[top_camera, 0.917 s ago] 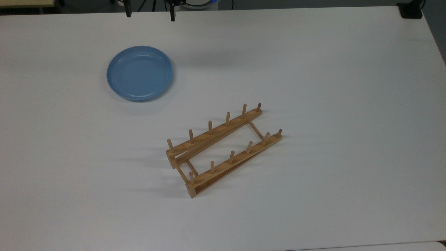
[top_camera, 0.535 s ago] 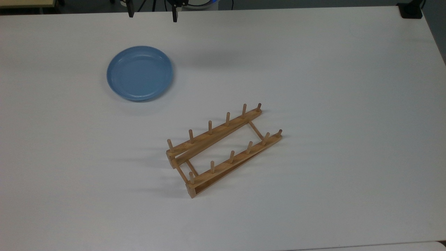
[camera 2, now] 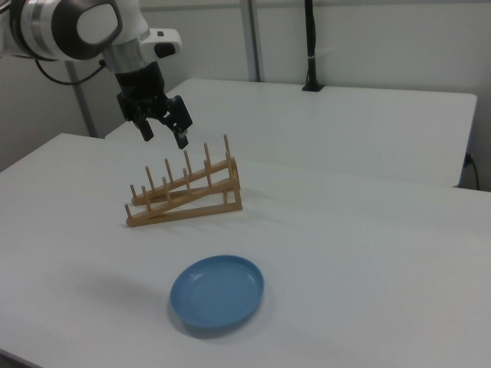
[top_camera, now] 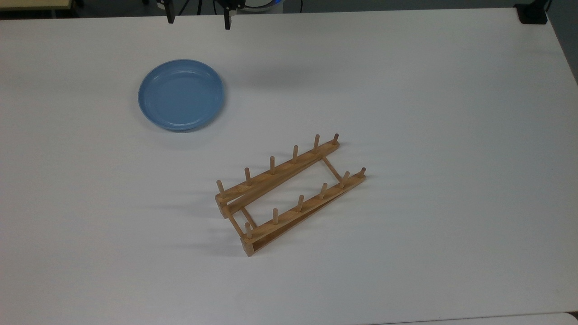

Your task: Place plate in plate rack

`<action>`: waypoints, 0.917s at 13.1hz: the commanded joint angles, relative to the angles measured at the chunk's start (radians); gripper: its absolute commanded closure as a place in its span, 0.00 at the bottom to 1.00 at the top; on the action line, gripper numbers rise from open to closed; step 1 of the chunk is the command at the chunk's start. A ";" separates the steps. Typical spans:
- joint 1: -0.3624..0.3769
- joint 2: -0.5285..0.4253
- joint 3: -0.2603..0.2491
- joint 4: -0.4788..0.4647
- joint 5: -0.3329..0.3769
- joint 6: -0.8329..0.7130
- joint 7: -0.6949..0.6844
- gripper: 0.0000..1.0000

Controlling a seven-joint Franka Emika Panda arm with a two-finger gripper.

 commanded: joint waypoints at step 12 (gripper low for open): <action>-0.052 0.008 -0.020 0.015 -0.027 -0.094 -0.484 0.00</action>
